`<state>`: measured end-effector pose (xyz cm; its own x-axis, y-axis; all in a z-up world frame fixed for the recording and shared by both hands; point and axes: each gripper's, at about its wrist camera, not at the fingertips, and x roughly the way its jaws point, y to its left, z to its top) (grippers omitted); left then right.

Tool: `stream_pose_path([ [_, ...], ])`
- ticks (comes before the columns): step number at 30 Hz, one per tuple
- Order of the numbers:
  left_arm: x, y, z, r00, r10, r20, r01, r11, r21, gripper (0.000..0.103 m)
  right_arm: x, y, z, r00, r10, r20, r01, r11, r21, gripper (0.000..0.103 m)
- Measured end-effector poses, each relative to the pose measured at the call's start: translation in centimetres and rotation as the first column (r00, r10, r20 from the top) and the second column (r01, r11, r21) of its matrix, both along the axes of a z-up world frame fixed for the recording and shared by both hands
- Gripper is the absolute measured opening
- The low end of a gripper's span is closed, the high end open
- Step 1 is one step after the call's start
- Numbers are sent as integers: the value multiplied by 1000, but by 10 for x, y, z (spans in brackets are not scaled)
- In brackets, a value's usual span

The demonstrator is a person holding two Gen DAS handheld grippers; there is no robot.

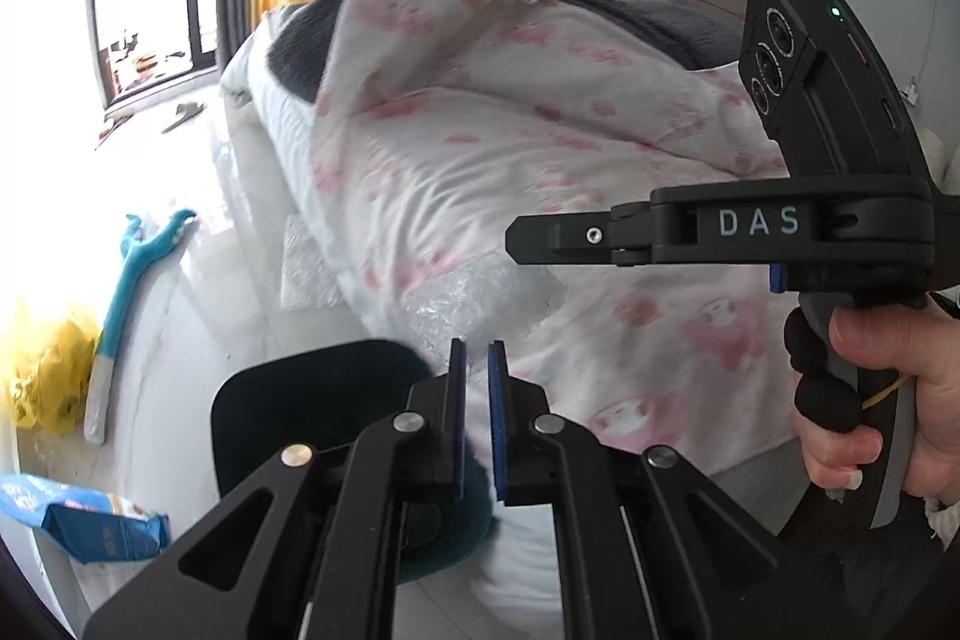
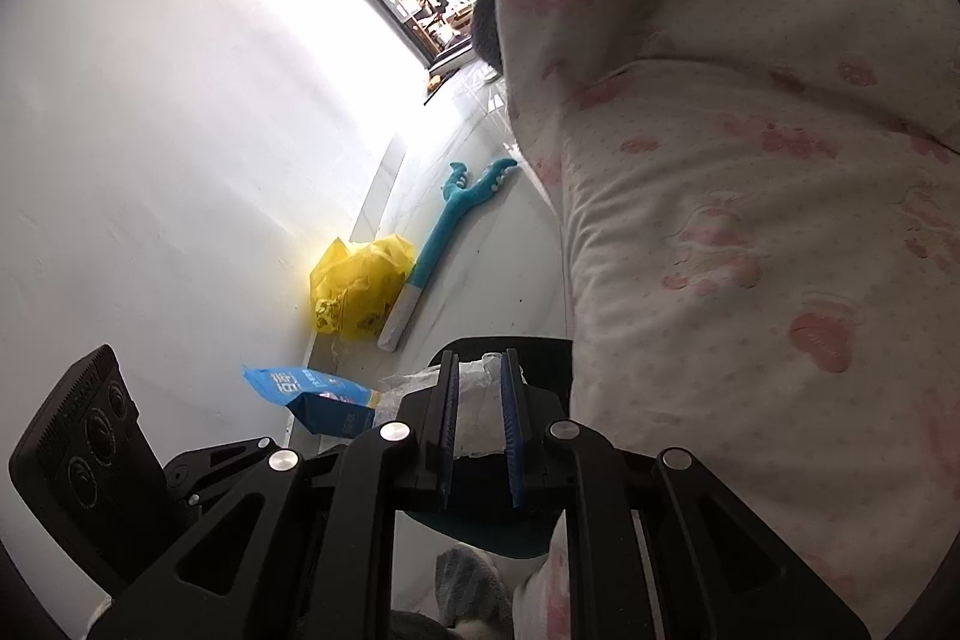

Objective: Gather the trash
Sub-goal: 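Carry the bubble wrap in the left tool over the teal bin, then open the left tool to drop the bubble wrap into the bin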

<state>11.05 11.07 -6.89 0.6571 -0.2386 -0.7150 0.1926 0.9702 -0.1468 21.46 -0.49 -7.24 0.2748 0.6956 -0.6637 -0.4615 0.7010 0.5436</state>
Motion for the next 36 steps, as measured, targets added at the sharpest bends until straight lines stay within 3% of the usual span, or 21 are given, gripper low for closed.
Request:
stream_pose_path([
  [15,-6,69,-39,991,90,-103,-92,996,-13,8,-10,71,-39,995,71,-65,-75,995,-61,14],
  [32,-5,99,-76,975,113,-193,-113,993,12,8,-14,107,-69,991,83,-108,-95,990,-108,14],
  [34,-3,103,-82,966,131,-221,-130,991,21,11,-15,108,-70,993,68,-98,-81,989,-127,14],
  [35,-3,105,-85,963,137,-231,-135,991,25,17,-15,109,-69,993,64,-95,-76,988,-131,14],
  [36,-3,107,-87,960,145,-239,-142,989,32,30,-14,108,-69,994,55,-91,-67,989,-135,14],
])
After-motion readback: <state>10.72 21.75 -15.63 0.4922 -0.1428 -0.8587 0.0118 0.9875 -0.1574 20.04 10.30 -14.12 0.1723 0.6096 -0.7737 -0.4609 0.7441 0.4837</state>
